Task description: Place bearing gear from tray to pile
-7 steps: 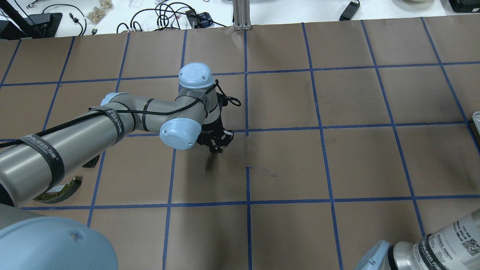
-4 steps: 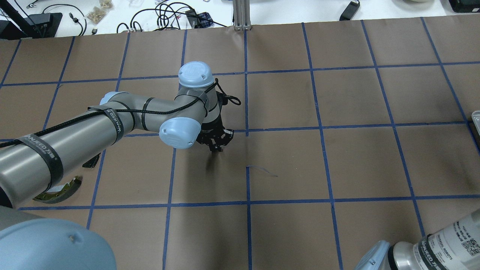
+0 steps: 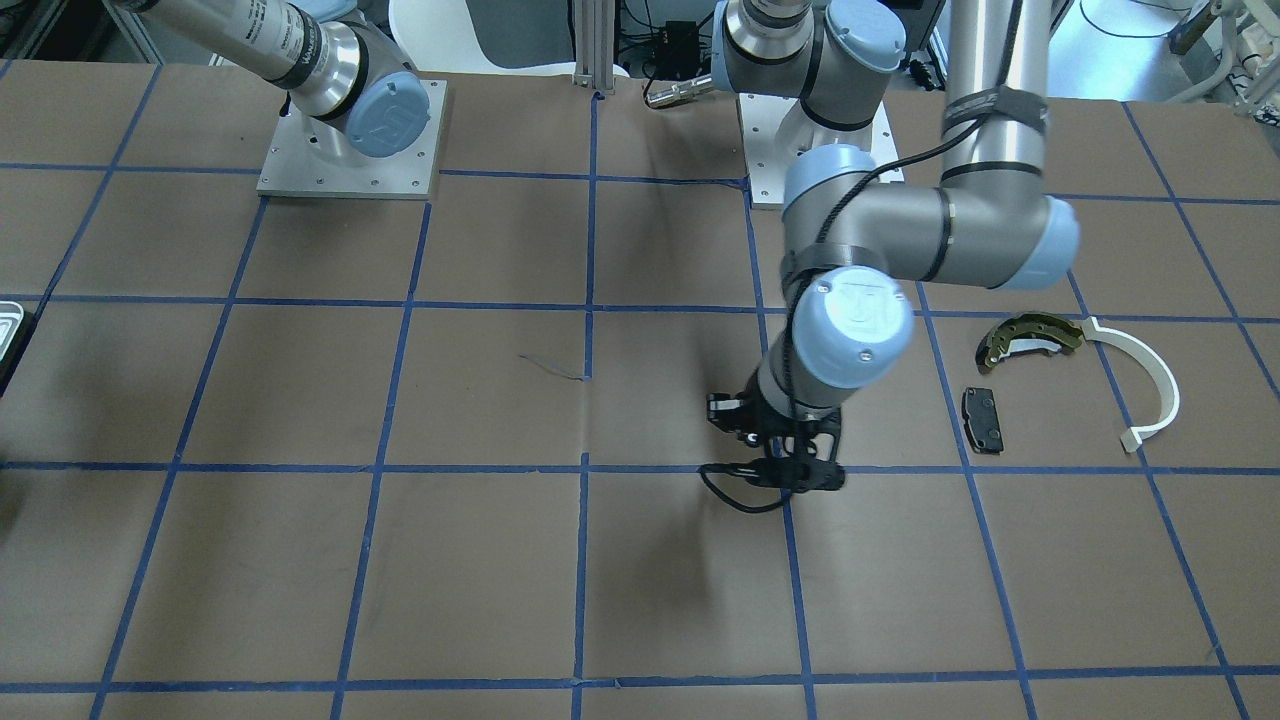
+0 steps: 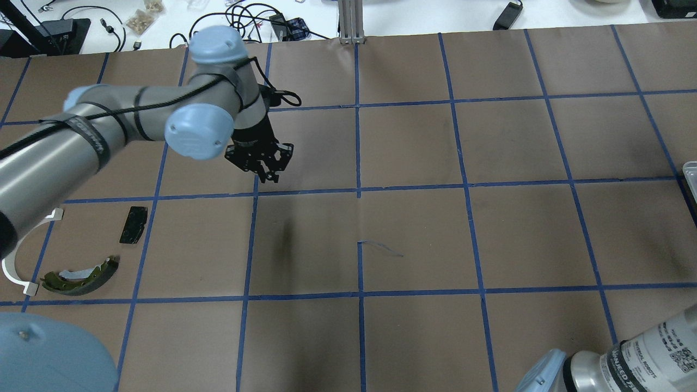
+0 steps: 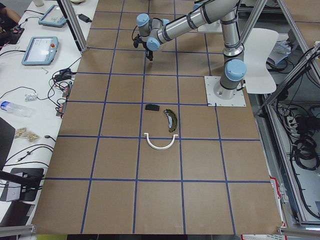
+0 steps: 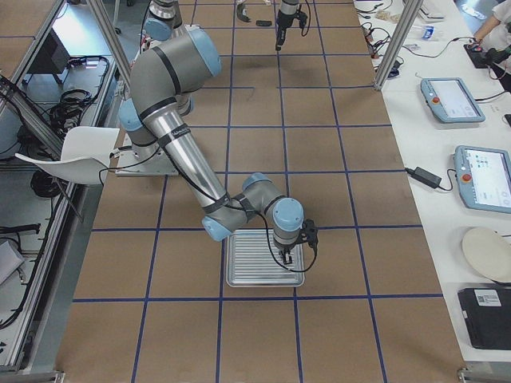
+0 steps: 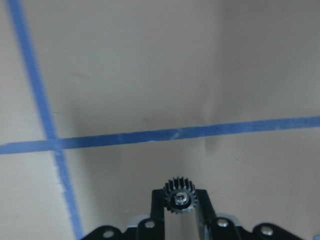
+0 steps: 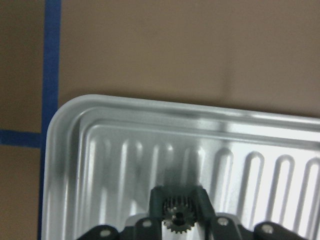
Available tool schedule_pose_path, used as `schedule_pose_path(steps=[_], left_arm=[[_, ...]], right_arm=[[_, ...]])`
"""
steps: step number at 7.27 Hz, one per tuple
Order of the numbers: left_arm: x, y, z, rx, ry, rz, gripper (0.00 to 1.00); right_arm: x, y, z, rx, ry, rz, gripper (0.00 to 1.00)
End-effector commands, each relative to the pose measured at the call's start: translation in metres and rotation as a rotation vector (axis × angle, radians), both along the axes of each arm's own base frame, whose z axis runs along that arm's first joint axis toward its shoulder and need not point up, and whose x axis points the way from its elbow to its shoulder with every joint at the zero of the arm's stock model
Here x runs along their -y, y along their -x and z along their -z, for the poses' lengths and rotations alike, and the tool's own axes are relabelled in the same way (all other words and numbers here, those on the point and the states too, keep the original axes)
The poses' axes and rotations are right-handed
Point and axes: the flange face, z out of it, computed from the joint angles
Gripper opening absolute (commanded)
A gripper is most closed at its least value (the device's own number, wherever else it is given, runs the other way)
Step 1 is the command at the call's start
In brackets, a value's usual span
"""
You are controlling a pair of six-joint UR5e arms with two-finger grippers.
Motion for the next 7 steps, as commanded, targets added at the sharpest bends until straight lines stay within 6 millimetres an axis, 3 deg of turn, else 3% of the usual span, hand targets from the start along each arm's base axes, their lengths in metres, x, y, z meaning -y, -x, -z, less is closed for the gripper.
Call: schedule_pose_path(steps=[1, 3, 4, 5, 6, 7], left_arm=[[0.02, -0.125, -0.048, 0.026, -0.042, 0.045, 0.0], [0.014, -0.229, -0.044, 0.034, -0.065, 0.104, 0.0], [-0.004, -0.292, -0.026, -0.005, -0.093, 0.067, 0.0], [-0.019, -0.338, -0.008, -0.012, -0.071, 0.051, 0.0], [-0.023, -0.366, 0.012, 0.001, -0.014, 0.116, 0.0], [-0.032, -0.37, 0.026, 0.013, 0.005, 0.115, 0.0]], right_arm=[[-0.003, -0.004, -0.016, 0.005, -0.004, 0.024, 0.09], [0.002, -0.03, -0.063, -0.004, 0.006, 0.096, 0.06], [0.017, -0.073, -0.089, 0.003, -0.005, 0.092, 0.04], [0.041, -0.13, -0.119, -0.025, 0.021, 0.074, 0.04], [0.057, -0.191, -0.128, -0.007, 0.011, 0.084, 0.04], [0.07, -0.252, -0.119, 0.014, -0.006, 0.005, 0.04]])
